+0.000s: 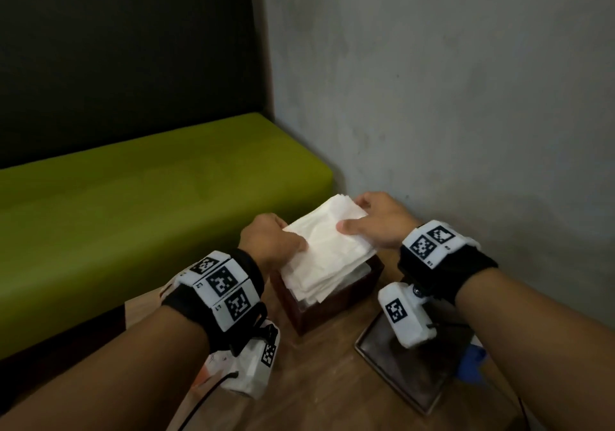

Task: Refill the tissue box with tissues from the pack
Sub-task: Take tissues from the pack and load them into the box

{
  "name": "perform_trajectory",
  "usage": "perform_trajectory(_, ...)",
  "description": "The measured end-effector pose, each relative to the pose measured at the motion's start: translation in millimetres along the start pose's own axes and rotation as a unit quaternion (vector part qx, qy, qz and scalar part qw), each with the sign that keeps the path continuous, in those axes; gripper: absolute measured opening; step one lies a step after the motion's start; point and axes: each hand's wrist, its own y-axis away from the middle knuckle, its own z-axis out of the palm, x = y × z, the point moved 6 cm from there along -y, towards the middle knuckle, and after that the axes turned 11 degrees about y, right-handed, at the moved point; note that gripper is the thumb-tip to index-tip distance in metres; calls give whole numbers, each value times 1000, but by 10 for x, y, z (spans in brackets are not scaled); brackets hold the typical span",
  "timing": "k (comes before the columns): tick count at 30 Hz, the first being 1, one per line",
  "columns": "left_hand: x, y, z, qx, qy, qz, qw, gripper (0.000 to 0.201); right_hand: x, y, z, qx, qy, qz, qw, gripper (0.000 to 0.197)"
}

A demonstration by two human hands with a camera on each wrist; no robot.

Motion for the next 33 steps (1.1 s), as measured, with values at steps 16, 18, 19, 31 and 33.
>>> perform_trajectory(16, 143, 269, 304, 28, -465, 207, 861, 25, -87, 115, 283, 80, 256, -75, 960, 20)
perform_trajectory(18, 151, 308, 350, 18, -497, 249, 831, 32, -129, 167, 263, 108, 290, -106, 945, 27)
perform_trajectory(19, 148, 314, 381, -10, -500, 267, 824, 34, -151, 198, 226, 130, 311, -123, 933, 31)
perform_trajectory(31, 48, 97, 519, -188, -489, 233, 819, 58, -377, 246, 358, 87, 373, -346, 856, 28)
perform_trajectory(33, 26, 85, 553, -202, -495, 230, 813, 64, -348, 215, 464, 44, 438, -353, 825, 28)
